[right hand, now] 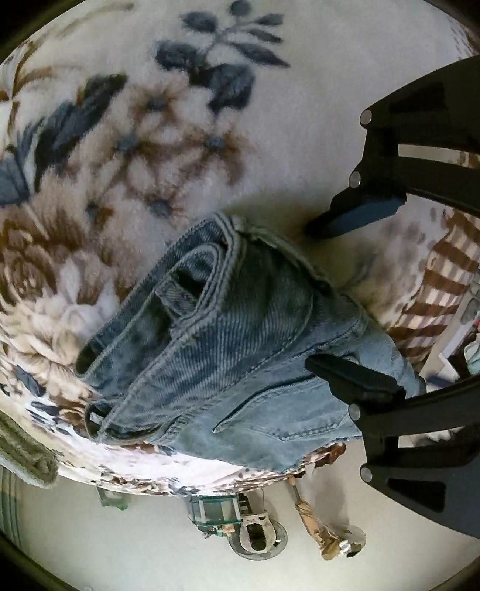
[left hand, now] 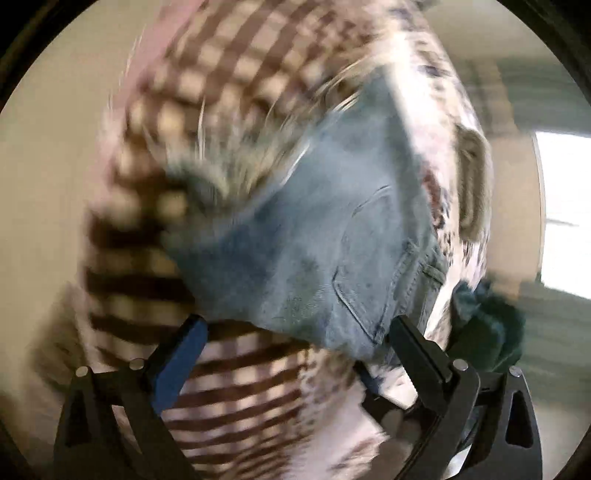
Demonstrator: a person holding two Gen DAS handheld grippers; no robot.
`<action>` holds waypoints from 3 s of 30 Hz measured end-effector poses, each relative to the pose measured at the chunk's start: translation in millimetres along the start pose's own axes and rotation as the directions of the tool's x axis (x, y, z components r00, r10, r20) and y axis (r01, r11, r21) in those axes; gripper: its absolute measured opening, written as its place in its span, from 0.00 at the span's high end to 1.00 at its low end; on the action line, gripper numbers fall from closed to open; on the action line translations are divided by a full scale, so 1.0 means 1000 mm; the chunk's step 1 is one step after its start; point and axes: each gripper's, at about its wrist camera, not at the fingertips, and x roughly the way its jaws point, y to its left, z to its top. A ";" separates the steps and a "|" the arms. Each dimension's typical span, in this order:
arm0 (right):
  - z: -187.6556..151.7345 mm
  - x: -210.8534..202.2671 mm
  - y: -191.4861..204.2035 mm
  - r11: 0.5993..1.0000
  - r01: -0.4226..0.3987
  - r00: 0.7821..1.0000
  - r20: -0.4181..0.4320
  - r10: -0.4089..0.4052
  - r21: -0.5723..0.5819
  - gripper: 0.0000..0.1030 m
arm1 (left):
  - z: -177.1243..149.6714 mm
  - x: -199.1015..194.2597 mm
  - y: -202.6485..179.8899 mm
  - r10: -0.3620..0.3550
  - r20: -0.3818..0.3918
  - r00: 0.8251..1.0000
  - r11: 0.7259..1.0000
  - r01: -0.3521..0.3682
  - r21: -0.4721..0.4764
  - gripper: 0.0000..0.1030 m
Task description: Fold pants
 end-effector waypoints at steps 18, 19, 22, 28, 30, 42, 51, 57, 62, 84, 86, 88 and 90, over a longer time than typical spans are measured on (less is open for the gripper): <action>0.029 0.018 -0.005 0.979 -0.194 0.979 0.081 0.189 0.055 0.47 | 0.051 0.043 -0.005 -0.119 0.057 0.991 0.983 0.125 -0.135 0.41; 0.030 0.023 -0.008 0.975 -0.209 0.976 0.078 0.203 0.076 0.46 | 0.055 0.051 0.000 -0.154 0.063 0.986 0.973 0.162 -0.163 0.41; 0.034 0.032 -0.016 0.954 -0.271 0.961 0.096 0.260 0.127 0.42 | 0.054 0.052 -0.005 -0.174 0.097 0.980 0.972 0.186 -0.141 0.42; 0.028 0.024 0.000 0.965 -0.220 0.968 0.151 0.199 0.140 0.74 | 0.046 0.029 -0.028 -0.172 0.099 0.980 0.983 0.177 -0.042 0.78; 0.023 0.012 0.010 0.967 -0.210 0.969 0.164 0.186 0.145 0.78 | 0.047 0.023 -0.050 -0.171 0.085 0.982 0.985 0.173 -0.013 0.78; 0.031 -0.112 0.104 0.956 -0.258 0.925 0.321 0.203 0.139 0.83 | 0.090 -0.026 -0.238 -0.199 -0.090 0.976 0.930 0.217 0.295 0.78; 0.133 -0.192 0.175 0.911 -0.360 0.785 0.593 0.178 0.203 0.83 | 0.162 0.062 -0.426 -0.247 -0.337 0.909 0.836 0.376 0.400 0.78; 0.259 -0.216 0.225 0.883 -0.434 0.655 0.736 0.172 0.180 0.83 | 0.213 0.152 -0.570 -0.258 -0.406 0.877 0.733 0.451 0.509 0.78; 0.364 -0.202 0.246 0.880 -0.468 0.551 0.804 0.221 0.079 0.83 | 0.252 0.236 -0.644 -0.263 -0.487 0.833 0.653 0.525 0.546 0.78; 0.419 -0.088 0.191 0.932 -0.237 0.765 0.644 0.004 0.276 0.35 | 0.338 0.294 -0.590 0.112 -0.316 0.942 0.644 0.173 0.746 0.04; 0.404 -0.097 0.205 0.957 -0.093 0.771 0.629 -0.105 0.274 0.23 | 0.338 0.277 -0.592 0.135 -0.234 0.963 0.576 0.116 0.809 0.03; 0.391 -0.109 0.226 0.965 0.039 0.761 0.618 -0.197 0.260 0.17 | 0.328 0.256 -0.599 0.182 -0.110 0.977 0.473 0.011 0.881 0.03; 0.373 -0.117 0.250 0.949 0.192 0.724 0.617 -0.308 0.249 0.13 | 0.316 0.236 -0.602 0.198 -0.004 0.980 0.362 -0.070 0.930 0.03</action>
